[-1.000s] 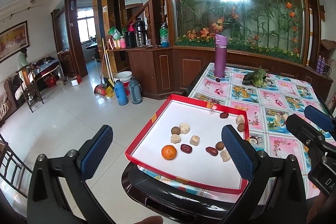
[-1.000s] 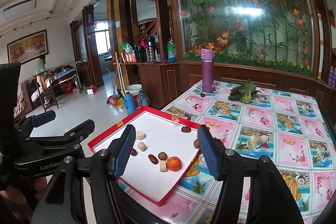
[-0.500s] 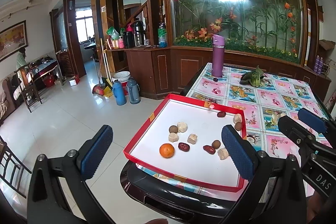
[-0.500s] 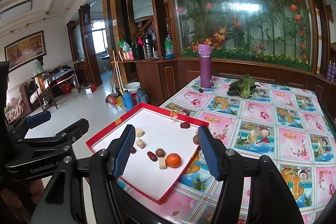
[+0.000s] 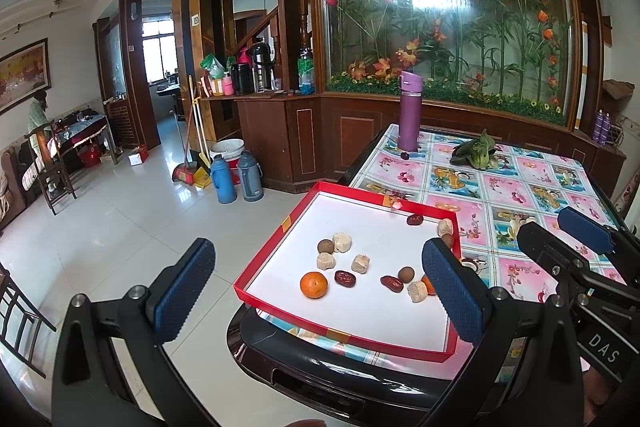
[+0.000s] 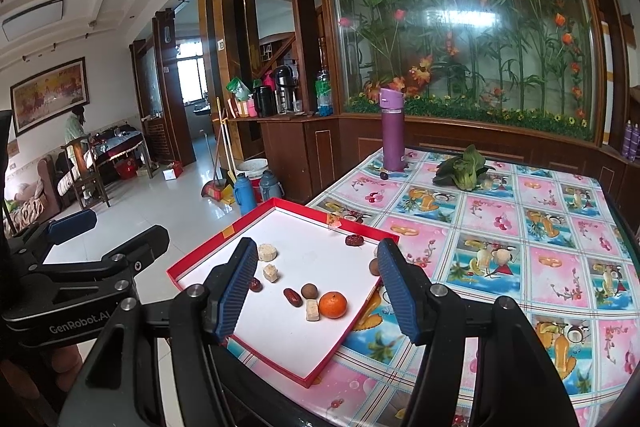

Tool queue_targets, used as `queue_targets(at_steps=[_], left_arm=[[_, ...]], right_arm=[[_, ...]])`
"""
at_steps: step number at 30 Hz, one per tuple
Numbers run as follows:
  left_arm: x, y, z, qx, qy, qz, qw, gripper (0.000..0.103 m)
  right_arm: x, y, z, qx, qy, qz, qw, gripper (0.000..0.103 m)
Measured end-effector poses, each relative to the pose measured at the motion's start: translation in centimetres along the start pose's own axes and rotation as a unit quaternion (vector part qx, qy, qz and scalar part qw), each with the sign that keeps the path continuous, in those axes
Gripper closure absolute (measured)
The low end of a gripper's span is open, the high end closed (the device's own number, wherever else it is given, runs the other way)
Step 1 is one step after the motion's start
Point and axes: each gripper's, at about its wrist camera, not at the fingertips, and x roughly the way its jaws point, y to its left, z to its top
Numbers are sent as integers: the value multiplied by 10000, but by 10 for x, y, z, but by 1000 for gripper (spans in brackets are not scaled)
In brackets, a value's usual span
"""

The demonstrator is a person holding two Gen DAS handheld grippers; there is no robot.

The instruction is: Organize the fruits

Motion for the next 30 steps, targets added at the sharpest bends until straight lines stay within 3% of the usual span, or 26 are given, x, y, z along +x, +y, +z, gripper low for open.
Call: queue_targets(at_steps=[30], left_arm=[[-9,0,0,41,11,-51,10000,0]], right_arm=[[1,3,2,-4,78,43,10000,40]])
